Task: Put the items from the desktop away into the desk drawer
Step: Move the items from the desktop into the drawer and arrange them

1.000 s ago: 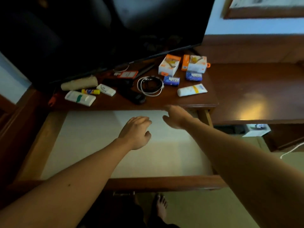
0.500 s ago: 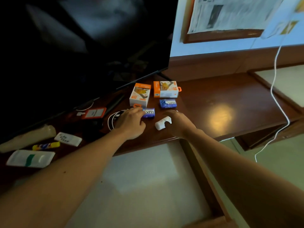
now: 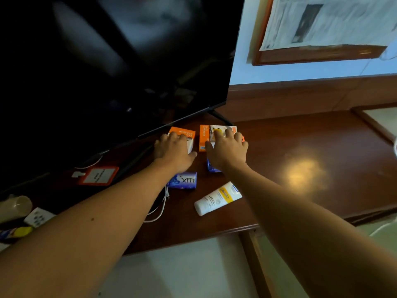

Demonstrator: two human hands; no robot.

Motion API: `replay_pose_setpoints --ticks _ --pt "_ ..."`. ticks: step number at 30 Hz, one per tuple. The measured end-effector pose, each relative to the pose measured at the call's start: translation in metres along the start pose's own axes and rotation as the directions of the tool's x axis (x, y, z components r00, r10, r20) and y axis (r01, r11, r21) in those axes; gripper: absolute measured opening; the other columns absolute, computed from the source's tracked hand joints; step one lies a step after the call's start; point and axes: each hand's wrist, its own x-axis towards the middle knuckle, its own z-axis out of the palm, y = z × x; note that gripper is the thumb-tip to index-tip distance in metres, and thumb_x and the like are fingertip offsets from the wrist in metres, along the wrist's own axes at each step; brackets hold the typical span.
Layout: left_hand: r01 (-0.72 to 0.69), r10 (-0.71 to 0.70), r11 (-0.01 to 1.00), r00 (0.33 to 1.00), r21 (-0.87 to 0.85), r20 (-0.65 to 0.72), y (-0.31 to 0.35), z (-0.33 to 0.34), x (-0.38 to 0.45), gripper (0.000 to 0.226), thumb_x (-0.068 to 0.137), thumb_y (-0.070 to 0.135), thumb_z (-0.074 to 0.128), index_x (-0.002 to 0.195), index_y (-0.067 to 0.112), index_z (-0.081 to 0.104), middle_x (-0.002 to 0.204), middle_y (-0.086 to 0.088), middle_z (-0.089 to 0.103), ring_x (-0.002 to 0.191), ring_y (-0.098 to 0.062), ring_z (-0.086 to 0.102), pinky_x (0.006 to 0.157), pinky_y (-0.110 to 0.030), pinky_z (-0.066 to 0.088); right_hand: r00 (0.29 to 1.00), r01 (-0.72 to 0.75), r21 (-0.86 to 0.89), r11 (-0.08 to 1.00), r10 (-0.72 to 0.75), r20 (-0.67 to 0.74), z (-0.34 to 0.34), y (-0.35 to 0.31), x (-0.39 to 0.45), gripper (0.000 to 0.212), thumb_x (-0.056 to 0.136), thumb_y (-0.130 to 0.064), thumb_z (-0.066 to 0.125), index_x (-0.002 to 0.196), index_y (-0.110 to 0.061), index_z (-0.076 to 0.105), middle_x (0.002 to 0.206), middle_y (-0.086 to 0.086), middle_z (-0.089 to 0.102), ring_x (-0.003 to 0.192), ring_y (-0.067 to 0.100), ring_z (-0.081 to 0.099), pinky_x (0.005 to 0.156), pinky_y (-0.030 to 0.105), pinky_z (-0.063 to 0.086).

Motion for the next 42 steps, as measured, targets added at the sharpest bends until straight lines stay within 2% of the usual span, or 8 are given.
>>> replay_pose_setpoints --ticks 11,19,23,28,33,37,39,42 --pt "-0.069 0.068 0.997 0.997 0.046 0.035 -0.006 0.012 0.016 0.059 0.081 0.018 0.076 0.132 0.012 0.048 0.140 -0.010 0.046 0.125 -0.034 0.046 0.097 -0.044 0.044 0.979 0.182 -0.155 0.971 -0.164 0.123 0.015 0.027 0.036 0.061 0.090 -0.047 0.060 0.145 -0.029 0.041 0.150 0.015 0.036 0.140 0.042 0.028 0.105 0.062 0.031" --pt "-0.185 0.178 0.971 0.982 -0.153 -0.062 -0.015 0.009 0.013 0.039 0.078 -0.010 0.062 0.103 0.019 0.058 0.121 -0.005 0.061 0.110 -0.026 0.055 0.084 -0.040 0.048 0.988 0.086 0.037 0.996 -0.090 0.122 0.004 0.043 0.049 0.070 0.087 -0.075 0.036 0.127 -0.022 0.056 0.143 0.013 0.046 0.133 0.044 0.035 0.104 0.061 0.035" --pt "-0.102 0.096 0.993 0.991 -0.057 -0.095 -0.007 0.007 0.012 0.042 0.082 0.014 0.075 0.118 0.020 0.055 0.130 -0.005 0.055 0.122 -0.026 0.050 0.098 -0.037 0.041 0.984 0.107 0.118 0.987 -0.122 0.128 0.006 0.034 0.059 0.068 0.086 -0.066 0.056 0.130 -0.013 0.053 0.140 0.014 0.046 0.131 0.042 0.037 0.103 0.060 0.039" --pt "0.231 -0.230 0.972 0.973 0.035 -0.032 0.018 0.010 0.015 0.062 0.095 0.063 0.040 0.148 0.030 0.036 0.149 -0.014 0.035 0.132 -0.037 0.036 0.101 -0.051 0.037 0.959 0.128 0.186 0.974 -0.169 0.228 0.009 0.030 0.070 0.051 0.091 -0.030 0.058 0.140 -0.020 0.045 0.152 0.010 0.038 0.147 0.035 0.022 0.116 0.068 0.012" --pt "0.211 -0.179 0.969 0.959 -0.129 0.217 0.024 0.005 0.022 0.057 0.100 0.041 0.047 0.154 0.034 0.029 0.163 -0.008 0.014 0.146 -0.038 0.014 0.114 -0.058 0.025 0.916 0.120 0.227 0.966 -0.196 0.350 0.003 0.034 0.076 0.066 0.081 -0.007 0.053 0.140 -0.036 0.047 0.158 0.010 0.033 0.152 0.033 0.005 0.112 0.074 -0.002" --pt "0.291 -0.233 0.915 0.946 -0.278 0.226 0.028 -0.003 0.029 0.058 0.094 0.021 0.053 0.148 0.035 0.040 0.167 -0.003 0.007 0.149 -0.038 0.007 0.116 -0.064 0.015 0.964 0.027 0.237 0.971 -0.087 0.249 0.009 0.030 0.076 0.062 0.089 -0.042 0.059 0.145 -0.028 0.039 0.162 0.010 0.024 0.149 0.042 0.011 0.114 0.071 0.010" --pt "0.389 -0.361 0.886 0.920 -0.253 0.150 0.032 -0.002 0.028 0.059 0.095 0.041 0.053 0.151 0.032 0.036 0.165 -0.008 0.010 0.146 -0.040 0.015 0.116 -0.059 0.022 0.971 -0.104 0.239 0.965 0.046 0.235 0.015 0.027 0.074 0.090 0.083 -0.070 0.057 0.153 -0.024 0.024 0.162 0.014 0.017 0.144 0.046 0.023 0.111 0.065 0.026" --pt "0.494 -0.458 0.854 0.863 -0.163 0.213 0.036 0.008 0.034 0.085 0.085 0.074 0.050 0.152 0.027 0.028 0.159 -0.021 0.021 0.140 -0.044 0.027 0.108 -0.055 0.033 0.964 -0.197 0.239 0.951 0.144 0.224 0.023 0.022 0.075 0.102 0.076 -0.074 0.063 0.152 -0.019 0.023 0.153 0.020 0.031 0.137 0.043 0.033 0.106 0.056 0.037"
